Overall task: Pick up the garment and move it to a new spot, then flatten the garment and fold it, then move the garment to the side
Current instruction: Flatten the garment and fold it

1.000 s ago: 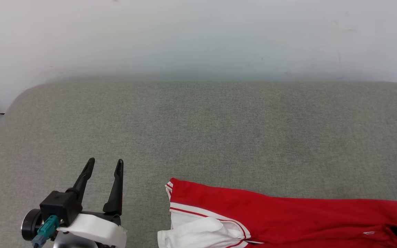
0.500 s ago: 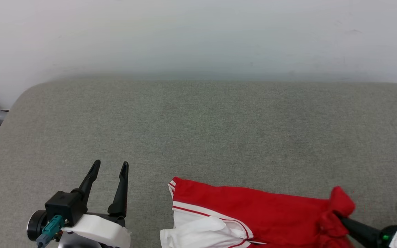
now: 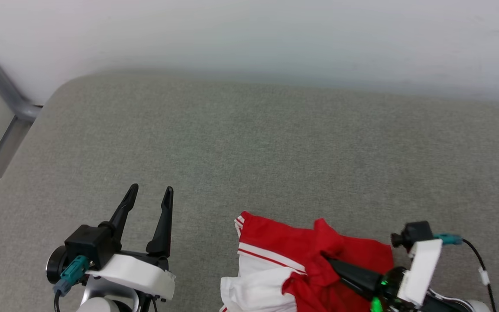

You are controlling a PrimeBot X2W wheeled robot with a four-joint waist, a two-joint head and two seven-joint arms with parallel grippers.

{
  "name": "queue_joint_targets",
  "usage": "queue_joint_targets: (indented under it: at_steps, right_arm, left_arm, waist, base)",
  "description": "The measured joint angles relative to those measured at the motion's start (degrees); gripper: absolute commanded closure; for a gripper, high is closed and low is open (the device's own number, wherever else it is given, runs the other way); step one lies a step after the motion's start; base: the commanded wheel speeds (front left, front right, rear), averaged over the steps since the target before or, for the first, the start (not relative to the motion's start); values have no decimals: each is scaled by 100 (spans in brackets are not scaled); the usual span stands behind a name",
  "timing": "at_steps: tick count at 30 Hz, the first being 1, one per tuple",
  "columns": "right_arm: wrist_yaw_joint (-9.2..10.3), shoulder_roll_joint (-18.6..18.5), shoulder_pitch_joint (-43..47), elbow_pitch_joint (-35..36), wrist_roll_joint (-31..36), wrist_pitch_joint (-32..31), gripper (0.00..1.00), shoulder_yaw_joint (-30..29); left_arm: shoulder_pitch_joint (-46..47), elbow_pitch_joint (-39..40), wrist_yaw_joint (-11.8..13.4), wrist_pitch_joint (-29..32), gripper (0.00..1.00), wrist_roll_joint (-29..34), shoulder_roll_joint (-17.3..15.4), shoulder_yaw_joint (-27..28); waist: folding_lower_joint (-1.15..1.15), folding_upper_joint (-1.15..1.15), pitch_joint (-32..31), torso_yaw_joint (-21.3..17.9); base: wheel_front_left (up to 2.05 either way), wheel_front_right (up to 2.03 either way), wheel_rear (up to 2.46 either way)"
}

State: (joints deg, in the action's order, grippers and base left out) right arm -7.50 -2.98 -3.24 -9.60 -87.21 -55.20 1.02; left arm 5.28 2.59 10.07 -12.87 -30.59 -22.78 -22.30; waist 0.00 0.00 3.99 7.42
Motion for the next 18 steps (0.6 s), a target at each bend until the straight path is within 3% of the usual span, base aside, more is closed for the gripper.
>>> queue_joint_targets:
  at_steps: [4,11,12,13,14,18]
  right_arm:
    - [0,2,-293,-84,30,603,100,745]
    - [0,2,-604,-556,267,1193,100,1424]
    - [0,2,-633,-590,290,1291,72,1475]
    - [0,4,-653,-624,293,1361,26,1534]
    - [0,4,-653,-624,293,1361,0,1534]
    - [0,8,-730,-702,293,1495,0,1729]
  left_arm:
    - [135,-73,-55,-49,0,-23,68,-8]
    - [330,-234,-152,-126,0,-25,194,-16]
    - [342,-260,-159,-127,0,-25,207,-12]
    - [342,-287,-178,-143,0,-25,215,-9]
    - [342,-287,-178,-143,0,-25,215,-9]
    - [360,-371,-209,-153,0,-15,253,15]
  waist:
    - [0,0,222,158]
    - [0,0,569,313]
    - [0,0,604,324]
    - [0,0,633,329]
    - [0,0,633,329]
    - [0,0,666,295]
  base:
    - [0,0,0]
    - [0,0,0]
    - [0,0,0]
    - [0,0,0]
    - [0,0,0]
    - [0,0,0]
